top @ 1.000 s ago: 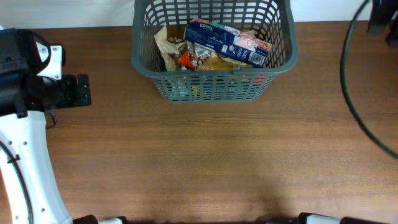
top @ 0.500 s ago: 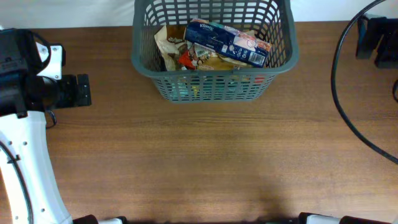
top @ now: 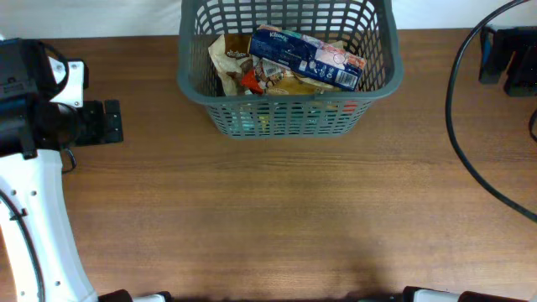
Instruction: Pack container
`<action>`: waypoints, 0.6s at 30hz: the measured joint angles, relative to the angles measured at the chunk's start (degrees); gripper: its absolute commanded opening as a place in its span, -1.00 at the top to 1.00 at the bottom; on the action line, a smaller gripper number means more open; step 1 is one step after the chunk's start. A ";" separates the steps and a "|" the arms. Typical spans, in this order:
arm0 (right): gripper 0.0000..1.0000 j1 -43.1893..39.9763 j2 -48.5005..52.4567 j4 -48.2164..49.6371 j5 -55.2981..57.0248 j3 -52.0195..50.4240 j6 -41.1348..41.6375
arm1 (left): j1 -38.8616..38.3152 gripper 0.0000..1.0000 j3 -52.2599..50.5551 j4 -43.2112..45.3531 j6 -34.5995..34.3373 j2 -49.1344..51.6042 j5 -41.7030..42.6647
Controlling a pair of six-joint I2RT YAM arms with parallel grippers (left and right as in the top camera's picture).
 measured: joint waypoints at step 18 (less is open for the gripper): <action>-0.97 0.00 -41.31 31.63 -0.83 -58.69 -0.02 | 0.00 -0.99 0.02 0.00 0.02 0.00 0.17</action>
